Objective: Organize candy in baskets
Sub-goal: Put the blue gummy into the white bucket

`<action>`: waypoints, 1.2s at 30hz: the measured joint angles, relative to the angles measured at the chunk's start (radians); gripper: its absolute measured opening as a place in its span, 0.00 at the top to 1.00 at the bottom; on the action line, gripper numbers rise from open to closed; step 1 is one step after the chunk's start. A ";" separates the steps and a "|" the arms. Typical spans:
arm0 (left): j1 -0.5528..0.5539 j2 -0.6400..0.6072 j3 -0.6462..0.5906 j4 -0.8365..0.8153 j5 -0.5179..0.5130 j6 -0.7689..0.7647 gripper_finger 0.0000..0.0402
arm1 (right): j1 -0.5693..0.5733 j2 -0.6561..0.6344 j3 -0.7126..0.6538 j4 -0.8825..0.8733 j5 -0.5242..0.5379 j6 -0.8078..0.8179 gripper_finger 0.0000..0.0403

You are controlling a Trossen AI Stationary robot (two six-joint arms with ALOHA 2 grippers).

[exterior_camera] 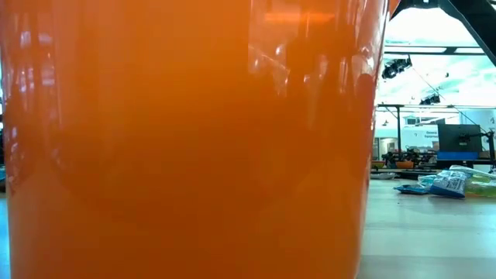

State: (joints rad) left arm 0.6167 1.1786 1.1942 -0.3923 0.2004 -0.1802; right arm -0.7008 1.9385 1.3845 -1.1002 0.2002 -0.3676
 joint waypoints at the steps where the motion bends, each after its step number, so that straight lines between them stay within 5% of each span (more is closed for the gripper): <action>1: 0.004 0.000 0.000 0.004 -0.001 0.000 0.86 | -0.008 0.000 -0.001 0.012 0.011 0.000 0.64; 6: 0.026 0.000 0.000 0.034 0.000 -0.016 0.86 | -0.056 0.000 0.012 0.044 0.011 0.012 0.64; 12: 0.049 0.000 0.000 0.049 -0.003 -0.037 0.86 | -0.099 -0.028 0.038 0.011 -0.179 0.047 0.64; 28: 0.073 0.000 0.000 0.049 -0.003 -0.037 0.86 | -0.236 -0.076 0.058 0.094 -0.148 0.082 0.64; 36: 0.073 0.000 0.000 0.049 -0.003 -0.039 0.86 | -0.261 -0.076 0.058 0.105 -0.148 -0.192 0.63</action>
State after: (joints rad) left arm 0.6895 1.1786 1.1942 -0.3431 0.1970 -0.2195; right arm -0.9623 1.8626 1.4425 -0.9948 0.0525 -0.5595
